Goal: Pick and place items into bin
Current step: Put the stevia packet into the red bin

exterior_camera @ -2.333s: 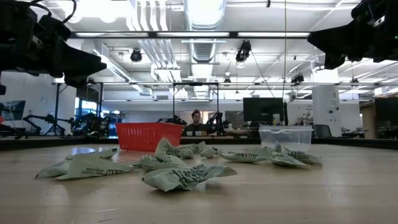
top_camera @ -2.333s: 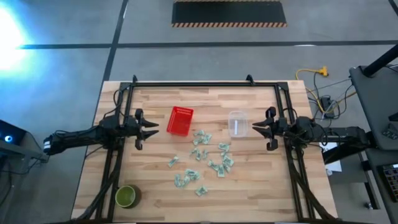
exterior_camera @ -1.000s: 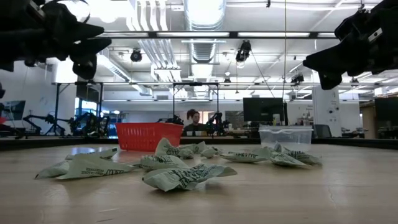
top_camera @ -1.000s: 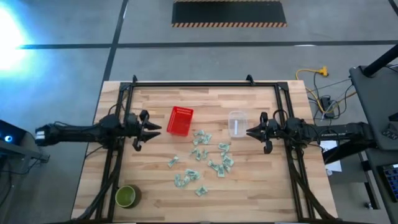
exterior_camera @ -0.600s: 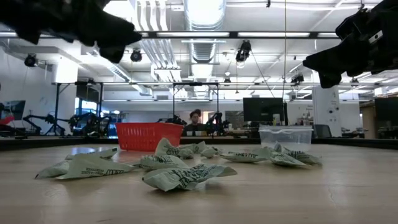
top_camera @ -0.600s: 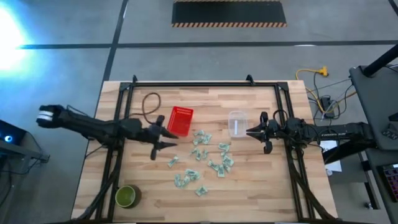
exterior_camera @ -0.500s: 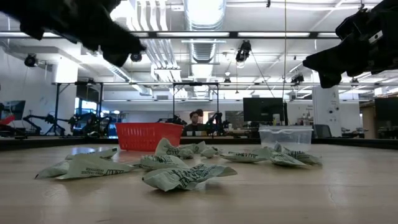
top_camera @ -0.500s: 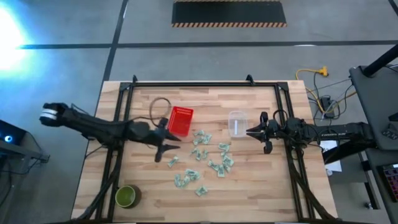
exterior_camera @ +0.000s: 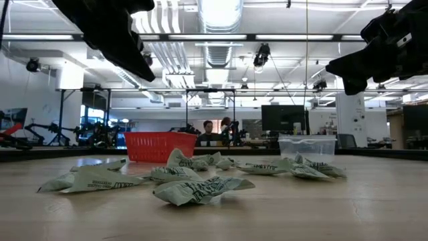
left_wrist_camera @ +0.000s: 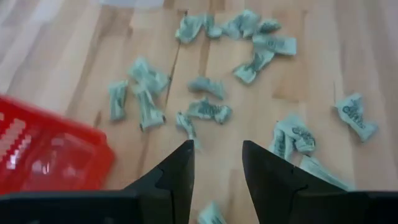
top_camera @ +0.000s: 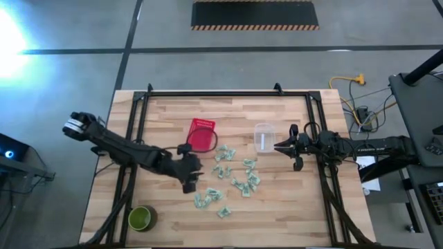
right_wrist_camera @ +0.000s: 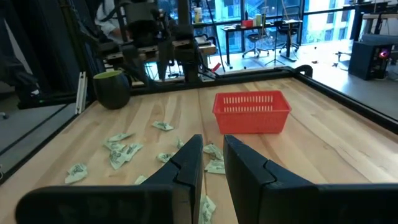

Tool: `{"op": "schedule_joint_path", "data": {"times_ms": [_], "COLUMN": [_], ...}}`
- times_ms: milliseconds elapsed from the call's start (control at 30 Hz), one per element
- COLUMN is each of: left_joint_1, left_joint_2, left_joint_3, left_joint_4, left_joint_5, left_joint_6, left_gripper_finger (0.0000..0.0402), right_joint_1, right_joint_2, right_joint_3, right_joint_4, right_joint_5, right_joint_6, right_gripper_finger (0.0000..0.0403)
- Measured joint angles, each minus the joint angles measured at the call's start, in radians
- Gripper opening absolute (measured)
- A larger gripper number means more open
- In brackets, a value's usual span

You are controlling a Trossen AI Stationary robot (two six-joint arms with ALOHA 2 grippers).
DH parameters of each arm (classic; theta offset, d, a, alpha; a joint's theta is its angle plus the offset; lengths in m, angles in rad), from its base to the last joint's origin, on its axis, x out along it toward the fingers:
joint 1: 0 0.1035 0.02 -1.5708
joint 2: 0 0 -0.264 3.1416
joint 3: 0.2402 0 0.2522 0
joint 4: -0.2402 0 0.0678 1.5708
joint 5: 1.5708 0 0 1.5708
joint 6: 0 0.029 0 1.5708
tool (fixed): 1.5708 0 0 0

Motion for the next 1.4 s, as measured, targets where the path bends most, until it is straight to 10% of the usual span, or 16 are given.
{"op": "schedule_joint_path", "data": {"times_ms": [367,1400], "left_joint_1": [-0.065,-0.053], "left_joint_2": [0.191,0.226], "left_joint_3": [0.067,-0.026], "left_joint_4": [-0.225,-0.136], "left_joint_5": [0.019,0.064], "left_joint_6": [-0.27,-0.328], "left_gripper_finger": [0.0118,0.0197], "right_joint_1": [0.0,0.0], "right_joint_2": [0.0,0.0], "right_joint_3": [0.0,0.0], "right_joint_4": [0.002,0.062], "right_joint_5": [0.001,0.002], "right_joint_6": [-0.045,-0.048], "right_gripper_finger": [0.0057,0.0057]}}
